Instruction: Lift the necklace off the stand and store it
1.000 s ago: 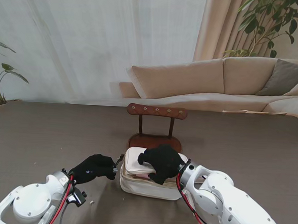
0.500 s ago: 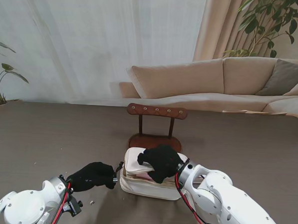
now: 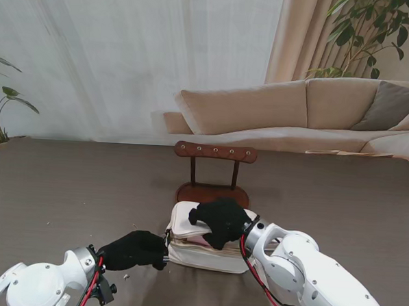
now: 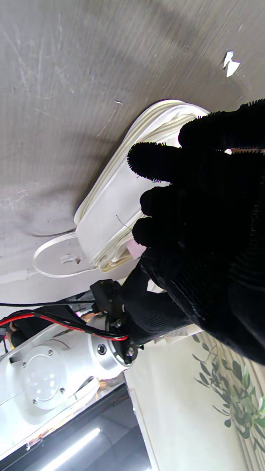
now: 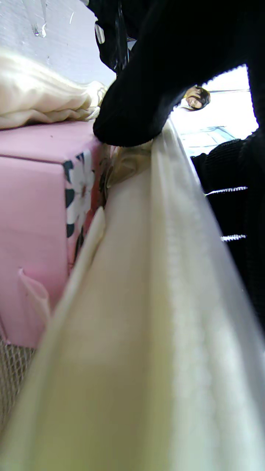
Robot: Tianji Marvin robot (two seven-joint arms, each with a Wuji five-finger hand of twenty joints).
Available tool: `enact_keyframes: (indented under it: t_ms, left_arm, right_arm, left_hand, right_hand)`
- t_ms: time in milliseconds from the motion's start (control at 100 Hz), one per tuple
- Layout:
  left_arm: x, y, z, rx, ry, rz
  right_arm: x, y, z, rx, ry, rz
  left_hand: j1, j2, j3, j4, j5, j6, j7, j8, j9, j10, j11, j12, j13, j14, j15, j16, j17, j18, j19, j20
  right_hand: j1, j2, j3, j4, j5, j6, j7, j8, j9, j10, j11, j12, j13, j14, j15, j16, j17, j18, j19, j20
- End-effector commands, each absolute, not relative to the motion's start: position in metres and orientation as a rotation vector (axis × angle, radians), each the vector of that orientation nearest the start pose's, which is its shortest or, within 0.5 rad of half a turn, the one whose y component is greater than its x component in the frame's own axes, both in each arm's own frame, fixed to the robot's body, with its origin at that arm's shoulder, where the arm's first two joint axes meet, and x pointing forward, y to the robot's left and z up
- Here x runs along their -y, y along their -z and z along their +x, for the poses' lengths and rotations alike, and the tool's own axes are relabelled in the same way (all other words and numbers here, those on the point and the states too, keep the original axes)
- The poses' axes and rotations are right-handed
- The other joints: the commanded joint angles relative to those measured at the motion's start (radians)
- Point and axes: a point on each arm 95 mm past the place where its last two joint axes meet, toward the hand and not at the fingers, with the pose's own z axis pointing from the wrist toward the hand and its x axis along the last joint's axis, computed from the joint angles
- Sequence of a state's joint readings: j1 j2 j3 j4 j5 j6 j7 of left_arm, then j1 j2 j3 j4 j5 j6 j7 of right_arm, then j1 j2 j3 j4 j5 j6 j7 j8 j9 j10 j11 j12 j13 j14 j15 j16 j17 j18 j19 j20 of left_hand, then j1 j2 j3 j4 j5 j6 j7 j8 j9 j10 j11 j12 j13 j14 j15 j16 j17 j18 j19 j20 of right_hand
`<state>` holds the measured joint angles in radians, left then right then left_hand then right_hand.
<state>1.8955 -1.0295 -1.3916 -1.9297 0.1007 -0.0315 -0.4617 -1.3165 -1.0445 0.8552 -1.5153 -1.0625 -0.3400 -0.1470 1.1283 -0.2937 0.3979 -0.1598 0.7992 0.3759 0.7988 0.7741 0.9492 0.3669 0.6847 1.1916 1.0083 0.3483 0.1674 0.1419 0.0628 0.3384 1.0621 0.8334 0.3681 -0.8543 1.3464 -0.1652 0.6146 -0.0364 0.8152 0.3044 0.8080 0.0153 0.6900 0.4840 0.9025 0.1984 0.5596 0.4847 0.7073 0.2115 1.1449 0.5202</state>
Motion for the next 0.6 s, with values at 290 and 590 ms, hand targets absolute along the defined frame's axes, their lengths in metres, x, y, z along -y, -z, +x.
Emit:
enact_keyframes:
  t_ms: [290, 590]
  left_arm:
    - [0.035, 0.309, 0.293, -1.656, 2.014, -2.178]
    - [0.05, 0.309, 0.297, -1.697, 2.065, -2.174]
  right_arm:
    - [-0.09, 0.362, 0.384, -2.034, -1.706, 0.746]
    - [-0.09, 0.365, 0.385, -2.035, -1.711, 0.773]
  left_hand:
    - [0.024, 0.009, -0.003, 0.031, 0.06, -0.049, 0.036, -0.014, 0.038, 0.0, 0.028, -0.03, 0.062, -0.018, 0.028, 0.003, 0.004, 0.011, 0.057, 0.0]
    - [0.026, 0.01, -0.009, 0.033, 0.061, -0.049, 0.03, -0.02, 0.035, -0.001, 0.03, -0.042, 0.066, -0.019, 0.03, 0.003, 0.012, 0.016, 0.069, 0.001]
  right_hand:
    - [0.031, 0.007, 0.093, 0.011, 0.063, -0.017, 0.028, 0.021, 0.043, -0.023, -0.017, 0.007, 0.18, -0.164, 0.055, -0.001, -0.17, -0.054, 0.044, -0.026]
    - [0.026, 0.01, 0.091, 0.011, 0.06, -0.013, 0.029, 0.022, 0.041, -0.021, -0.015, 0.007, 0.183, -0.167, 0.058, 0.0, -0.167, -0.058, 0.047, -0.026]
